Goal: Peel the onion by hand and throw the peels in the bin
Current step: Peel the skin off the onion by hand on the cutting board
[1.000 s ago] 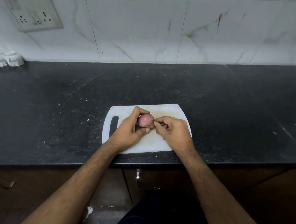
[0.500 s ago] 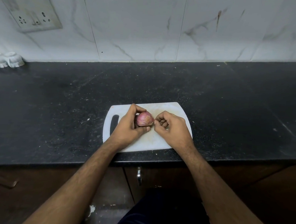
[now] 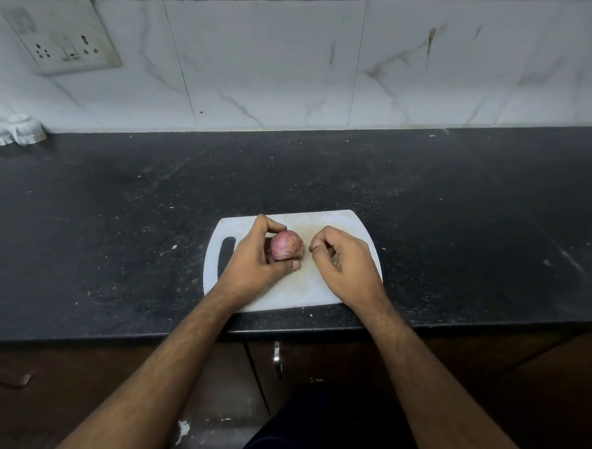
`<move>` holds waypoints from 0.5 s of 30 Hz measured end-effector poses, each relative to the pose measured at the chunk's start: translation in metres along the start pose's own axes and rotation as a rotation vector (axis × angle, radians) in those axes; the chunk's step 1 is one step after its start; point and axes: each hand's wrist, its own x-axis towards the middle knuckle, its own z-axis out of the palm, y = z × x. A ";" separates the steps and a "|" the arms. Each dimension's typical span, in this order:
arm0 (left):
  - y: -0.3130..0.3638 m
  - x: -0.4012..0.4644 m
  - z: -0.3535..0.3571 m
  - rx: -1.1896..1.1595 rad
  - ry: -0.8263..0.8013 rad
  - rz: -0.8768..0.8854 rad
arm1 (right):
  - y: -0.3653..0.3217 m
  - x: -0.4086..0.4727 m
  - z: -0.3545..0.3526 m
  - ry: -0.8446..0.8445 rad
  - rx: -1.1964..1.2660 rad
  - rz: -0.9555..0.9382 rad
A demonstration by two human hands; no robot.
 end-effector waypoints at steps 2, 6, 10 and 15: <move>0.000 0.000 0.001 -0.001 -0.004 0.008 | 0.001 0.003 0.000 -0.003 0.014 0.013; 0.001 0.000 0.001 -0.030 -0.019 0.014 | 0.005 0.005 0.003 -0.116 -0.001 0.016; 0.001 0.000 0.001 -0.041 -0.018 0.016 | 0.009 0.003 0.004 -0.078 -0.004 -0.043; 0.000 0.001 0.000 -0.031 -0.043 0.048 | 0.008 0.003 0.004 -0.095 -0.034 -0.080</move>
